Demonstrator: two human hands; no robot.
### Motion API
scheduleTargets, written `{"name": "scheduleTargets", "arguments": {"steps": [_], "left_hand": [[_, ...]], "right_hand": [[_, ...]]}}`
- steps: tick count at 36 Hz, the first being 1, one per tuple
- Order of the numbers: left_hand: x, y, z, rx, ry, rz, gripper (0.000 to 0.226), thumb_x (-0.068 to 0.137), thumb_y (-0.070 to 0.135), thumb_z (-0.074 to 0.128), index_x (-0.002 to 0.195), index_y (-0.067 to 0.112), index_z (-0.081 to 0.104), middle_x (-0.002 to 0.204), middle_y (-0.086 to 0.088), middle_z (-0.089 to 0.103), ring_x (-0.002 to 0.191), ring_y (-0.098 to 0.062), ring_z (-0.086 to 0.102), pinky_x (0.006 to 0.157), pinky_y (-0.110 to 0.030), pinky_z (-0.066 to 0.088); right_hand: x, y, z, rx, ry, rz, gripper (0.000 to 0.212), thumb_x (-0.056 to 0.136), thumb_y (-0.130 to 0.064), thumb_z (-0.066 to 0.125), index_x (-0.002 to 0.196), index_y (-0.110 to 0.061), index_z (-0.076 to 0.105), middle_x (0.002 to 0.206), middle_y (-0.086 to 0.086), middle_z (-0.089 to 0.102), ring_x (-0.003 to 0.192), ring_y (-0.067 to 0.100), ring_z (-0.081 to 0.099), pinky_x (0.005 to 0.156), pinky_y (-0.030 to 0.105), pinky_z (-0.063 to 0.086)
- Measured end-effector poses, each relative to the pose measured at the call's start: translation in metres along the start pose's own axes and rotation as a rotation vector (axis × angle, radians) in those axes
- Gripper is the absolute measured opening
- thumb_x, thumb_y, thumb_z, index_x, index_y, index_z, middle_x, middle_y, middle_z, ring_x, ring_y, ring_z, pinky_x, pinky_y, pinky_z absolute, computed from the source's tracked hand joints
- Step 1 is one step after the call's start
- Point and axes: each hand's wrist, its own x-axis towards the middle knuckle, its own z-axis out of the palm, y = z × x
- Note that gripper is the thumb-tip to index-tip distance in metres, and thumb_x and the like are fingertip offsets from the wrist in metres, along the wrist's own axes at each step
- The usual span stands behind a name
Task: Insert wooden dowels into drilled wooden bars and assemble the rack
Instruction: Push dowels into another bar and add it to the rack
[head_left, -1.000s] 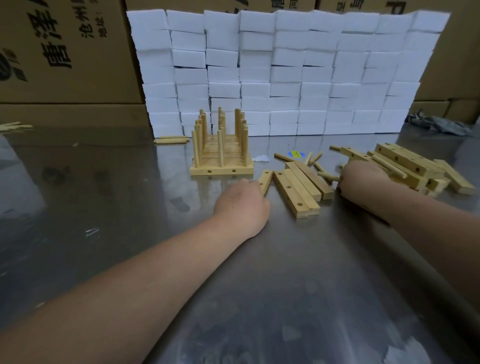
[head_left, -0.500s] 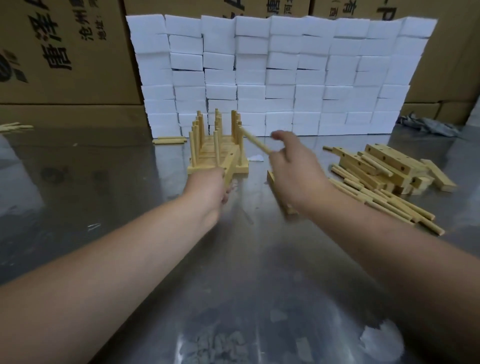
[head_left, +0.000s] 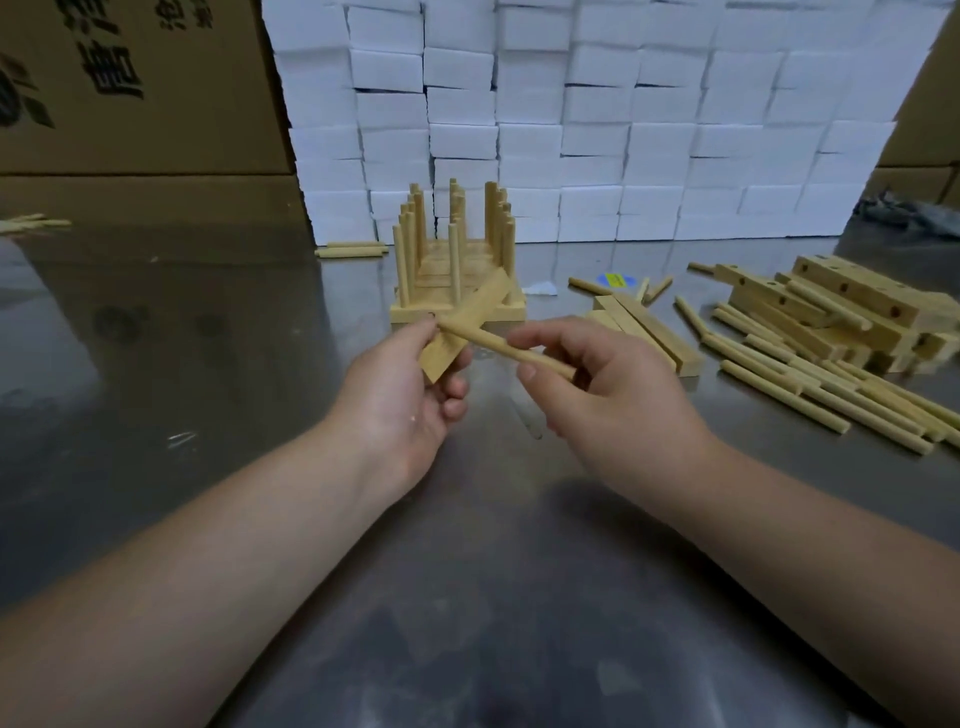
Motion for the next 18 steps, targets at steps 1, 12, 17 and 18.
{"name": "scheduleTargets", "arguments": {"steps": [1,12,17,18], "left_hand": [[0.0002,-0.0005,-0.0001,-0.007,0.005,-0.001,0.023,0.097,0.02,0.041,0.082,0.014,0.057,0.058,-0.003,0.052,0.045,-0.011,0.04,0.037,-0.017,0.03],[0.0013,-0.0023,0.0025,-0.004,-0.001,0.002,0.021,0.096,0.025,0.045,0.084,0.014,0.059,0.058,-0.002,0.05,0.045,-0.011,0.044,0.04,-0.018,0.037],[-0.0006,-0.0022,0.0037,-0.045,-0.059,0.011,0.024,0.096,0.023,0.042,0.089,0.01,0.062,0.062,-0.005,0.058,0.046,-0.013,0.049,0.043,-0.019,0.042],[-0.0012,-0.002,0.0037,-0.048,-0.068,0.009,0.025,0.095,0.022,0.041,0.089,0.009,0.062,0.064,-0.006,0.059,0.046,-0.013,0.049,0.043,-0.02,0.042]], "right_hand": [[0.0005,0.0014,-0.0013,0.015,0.006,0.014,0.026,0.086,-0.02,0.057,0.079,-0.045,0.057,0.06,-0.019,0.055,0.049,0.004,0.048,0.051,0.025,0.045],[0.0034,0.007,-0.0054,0.017,0.041,0.067,0.025,0.088,-0.022,0.054,0.078,-0.044,0.059,0.064,-0.005,0.059,0.048,0.005,0.049,0.053,0.03,0.048],[0.0039,0.0097,-0.0071,0.026,0.031,0.086,0.024,0.09,-0.022,0.052,0.085,-0.044,0.058,0.062,-0.02,0.06,0.049,-0.001,0.052,0.05,0.018,0.046],[0.0042,0.01,-0.0074,0.03,0.027,0.09,0.023,0.09,-0.022,0.052,0.087,-0.044,0.058,0.062,-0.023,0.06,0.05,-0.002,0.053,0.05,0.013,0.045]]}}
